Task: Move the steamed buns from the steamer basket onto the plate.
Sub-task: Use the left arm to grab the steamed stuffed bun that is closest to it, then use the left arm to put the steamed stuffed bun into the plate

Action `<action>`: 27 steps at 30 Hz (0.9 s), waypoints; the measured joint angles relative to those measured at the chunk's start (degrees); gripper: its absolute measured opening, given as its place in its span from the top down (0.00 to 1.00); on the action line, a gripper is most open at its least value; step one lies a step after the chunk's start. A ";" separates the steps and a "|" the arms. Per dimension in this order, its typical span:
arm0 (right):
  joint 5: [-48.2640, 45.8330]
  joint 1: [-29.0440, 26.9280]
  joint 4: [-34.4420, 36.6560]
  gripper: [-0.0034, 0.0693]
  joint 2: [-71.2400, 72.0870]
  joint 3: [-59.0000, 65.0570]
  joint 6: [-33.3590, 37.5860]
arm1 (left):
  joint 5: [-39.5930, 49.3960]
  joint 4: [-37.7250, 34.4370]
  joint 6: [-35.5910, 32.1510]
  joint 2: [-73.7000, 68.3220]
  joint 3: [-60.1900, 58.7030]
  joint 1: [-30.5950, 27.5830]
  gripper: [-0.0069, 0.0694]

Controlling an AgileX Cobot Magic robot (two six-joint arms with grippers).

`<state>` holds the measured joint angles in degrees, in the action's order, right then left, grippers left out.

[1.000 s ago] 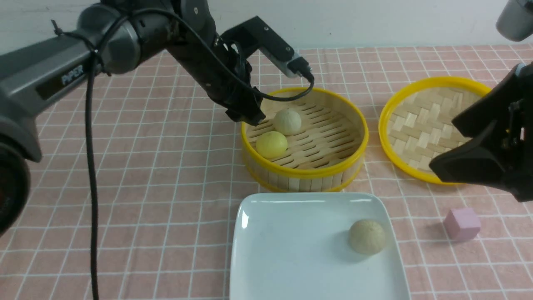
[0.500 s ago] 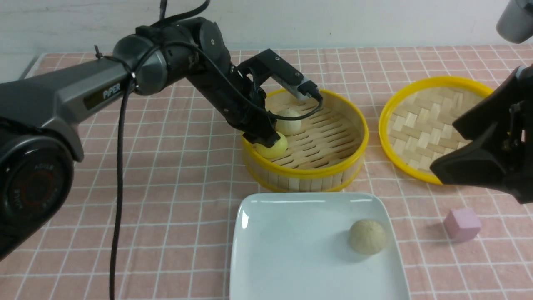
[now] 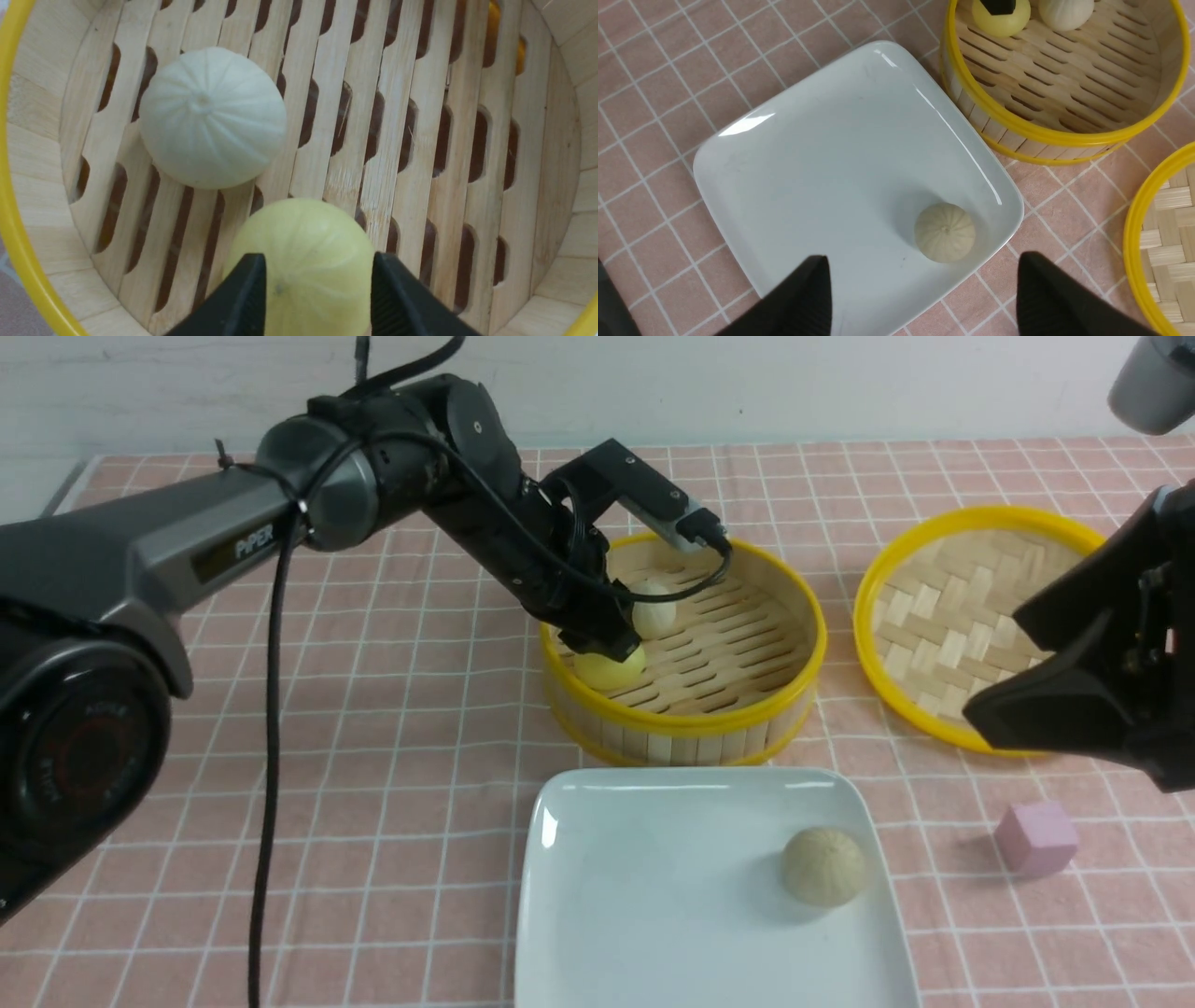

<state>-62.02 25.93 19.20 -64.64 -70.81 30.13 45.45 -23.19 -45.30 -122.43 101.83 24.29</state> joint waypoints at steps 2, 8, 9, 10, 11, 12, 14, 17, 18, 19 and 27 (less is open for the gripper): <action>0.00 0.00 0.00 0.25 0.00 0.00 0.00 | 0.00 0.00 0.00 -0.66 0.00 0.00 0.47; 0.00 0.00 0.00 0.26 0.00 0.00 0.00 | -1.47 -0.12 0.00 -1.01 0.00 0.00 0.53; 0.00 0.00 0.00 0.26 0.00 0.00 0.00 | -1.54 -0.20 0.00 -1.02 0.00 0.00 0.53; 0.00 0.00 0.00 0.27 0.00 0.00 0.00 | -1.90 -0.23 0.00 -1.23 0.00 0.00 0.60; 0.00 0.00 0.00 0.27 0.00 0.00 0.00 | -1.95 -0.30 0.00 -1.44 0.00 0.00 0.66; 0.00 0.00 0.00 0.27 0.00 0.00 0.00 | -2.01 -0.30 0.00 -1.45 0.00 0.00 0.67; 0.00 0.00 0.00 0.27 0.00 0.00 0.00 | -2.18 -0.42 0.00 -2.07 0.05 0.00 0.80; 0.06 0.00 0.38 0.27 0.00 0.00 0.00 | -2.44 -0.85 0.00 -2.47 0.07 0.00 0.87; 0.21 0.00 0.53 0.27 0.00 0.00 0.00 | -2.49 -1.07 0.00 -2.48 0.11 0.00 0.88; 0.45 0.00 0.90 0.27 0.00 0.00 0.00 | -2.44 -1.21 0.00 -2.42 0.25 0.00 0.88; 0.79 0.00 1.10 0.27 0.00 0.03 0.00 | 3.76 2.88 1.32 4.72 1.76 -0.05 0.88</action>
<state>-61.23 25.93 20.31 -64.64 -70.78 30.13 49.21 -20.31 -43.97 -117.71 103.59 24.24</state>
